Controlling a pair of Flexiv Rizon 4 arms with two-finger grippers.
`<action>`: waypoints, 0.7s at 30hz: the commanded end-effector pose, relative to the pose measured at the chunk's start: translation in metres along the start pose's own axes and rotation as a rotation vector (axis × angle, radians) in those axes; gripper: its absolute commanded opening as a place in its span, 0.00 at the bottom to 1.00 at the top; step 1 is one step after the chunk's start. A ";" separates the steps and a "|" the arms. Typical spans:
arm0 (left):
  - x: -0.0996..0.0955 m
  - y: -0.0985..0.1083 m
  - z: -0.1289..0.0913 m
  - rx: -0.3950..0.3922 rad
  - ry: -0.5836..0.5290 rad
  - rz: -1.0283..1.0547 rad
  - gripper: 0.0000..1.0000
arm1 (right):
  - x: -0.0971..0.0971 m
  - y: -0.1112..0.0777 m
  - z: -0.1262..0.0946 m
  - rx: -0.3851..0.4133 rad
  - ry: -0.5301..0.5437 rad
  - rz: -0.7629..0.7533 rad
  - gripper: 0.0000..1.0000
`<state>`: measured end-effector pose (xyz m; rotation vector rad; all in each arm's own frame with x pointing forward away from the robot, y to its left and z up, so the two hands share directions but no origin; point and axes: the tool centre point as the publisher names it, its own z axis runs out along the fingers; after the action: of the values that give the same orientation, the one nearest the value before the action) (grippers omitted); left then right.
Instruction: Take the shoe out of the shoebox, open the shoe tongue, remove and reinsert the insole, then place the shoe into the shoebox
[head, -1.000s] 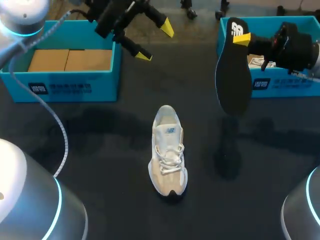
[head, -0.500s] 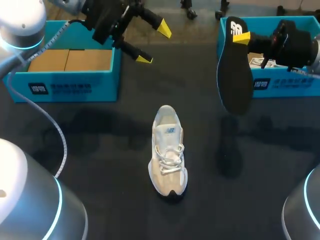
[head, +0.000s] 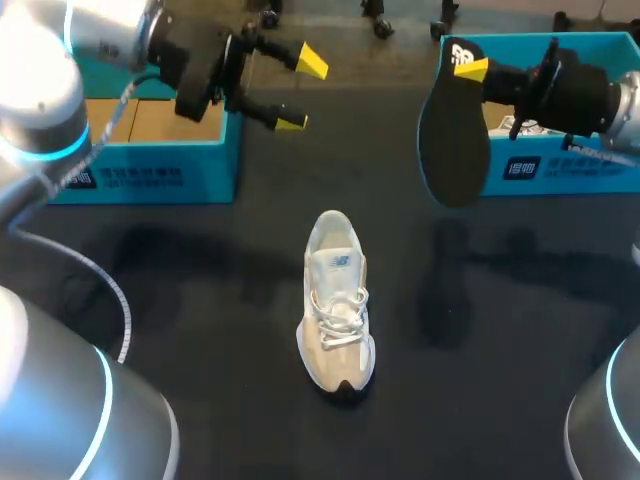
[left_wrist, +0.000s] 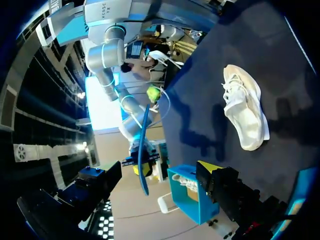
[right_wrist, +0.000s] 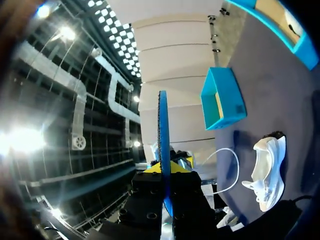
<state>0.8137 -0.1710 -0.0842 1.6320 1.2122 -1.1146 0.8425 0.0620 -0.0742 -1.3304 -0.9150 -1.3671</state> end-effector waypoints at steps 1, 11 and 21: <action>0.009 -0.016 0.008 -0.107 -0.131 -0.009 1.00 | 0.002 0.001 0.010 -0.005 -0.010 0.033 0.00; 0.007 -0.015 0.027 -0.175 -0.230 -0.061 1.00 | -0.009 0.010 0.027 0.025 -0.051 0.111 0.00; 0.011 -0.004 0.048 -0.229 -0.277 -0.049 1.00 | -0.011 0.021 0.051 0.060 -0.069 0.116 0.00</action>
<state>0.8026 -0.2005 -0.1036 1.2791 1.1729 -1.1498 0.8630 0.0996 -0.0810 -1.3776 -0.8927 -1.2156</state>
